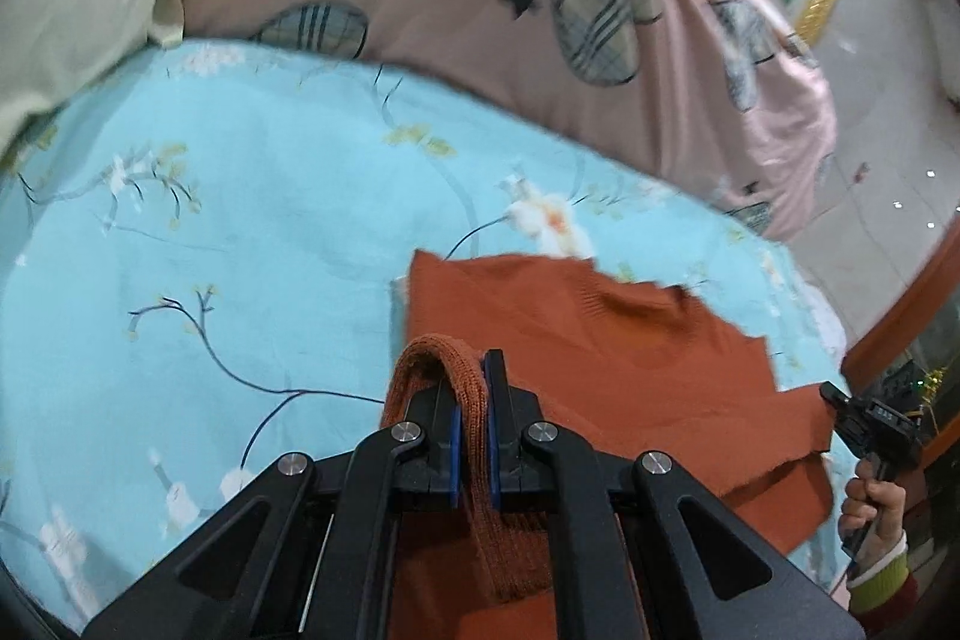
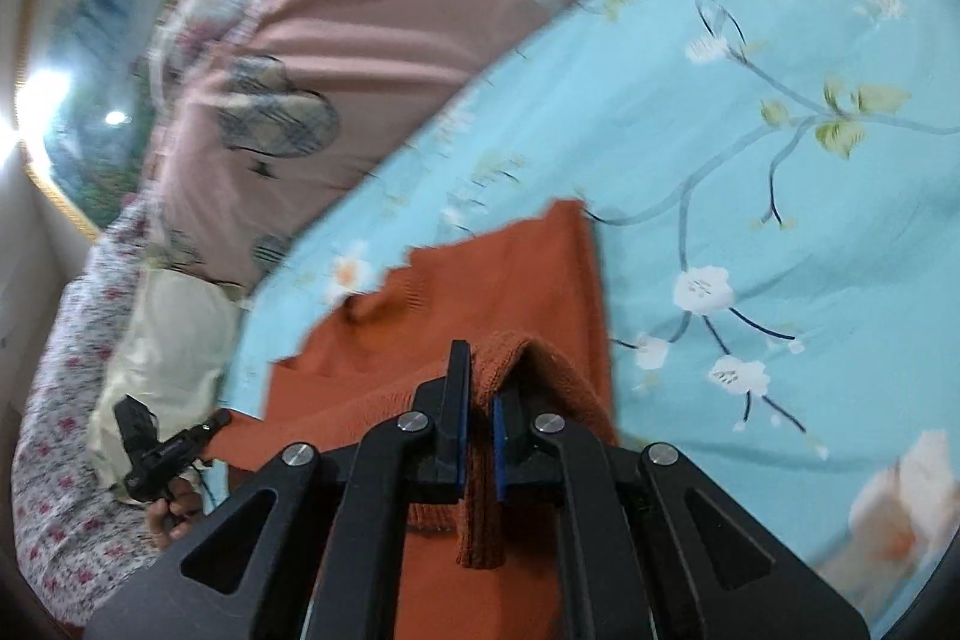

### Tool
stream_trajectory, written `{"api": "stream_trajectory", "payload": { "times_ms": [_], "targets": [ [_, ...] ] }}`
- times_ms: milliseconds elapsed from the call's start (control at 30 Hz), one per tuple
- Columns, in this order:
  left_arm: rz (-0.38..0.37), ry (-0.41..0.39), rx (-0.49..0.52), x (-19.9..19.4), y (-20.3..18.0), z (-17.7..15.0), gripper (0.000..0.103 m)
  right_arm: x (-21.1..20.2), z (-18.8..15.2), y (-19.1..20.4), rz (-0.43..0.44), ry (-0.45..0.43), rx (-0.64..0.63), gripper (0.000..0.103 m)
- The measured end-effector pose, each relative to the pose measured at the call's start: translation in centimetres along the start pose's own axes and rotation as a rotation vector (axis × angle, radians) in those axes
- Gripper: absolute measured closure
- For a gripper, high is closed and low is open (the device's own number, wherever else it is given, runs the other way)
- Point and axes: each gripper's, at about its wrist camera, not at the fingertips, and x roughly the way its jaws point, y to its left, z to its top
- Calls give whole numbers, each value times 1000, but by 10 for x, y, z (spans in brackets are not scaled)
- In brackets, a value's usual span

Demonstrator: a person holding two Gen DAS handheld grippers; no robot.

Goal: Fold small clothes
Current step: 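Lower the folded hem onto the sweater and open both grippers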

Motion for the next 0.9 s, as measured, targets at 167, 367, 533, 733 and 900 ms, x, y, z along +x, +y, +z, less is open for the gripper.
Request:
{"api": "stream_trajectory", "payload": {
  "times_ms": [167,367,533,733,900],
  "targets": [
    [70,111,-19,48,12,-7,92,-7,-6,-10,-31,5,61,87],
    [-13,78,18,4,-7,-41,59,-51,-36,39,-9,-74,-128,76],
    [-160,156,142,-4,-63,-84,55,12,-85,101,36,266,-418,76],
    [-89,296,241,54,-87,-89,61,49,-64,96,-37,327,-460,81],
    [-6,281,256,83,-74,-43,79,49,-6,59,-198,153,-341,86]
  ]
}}
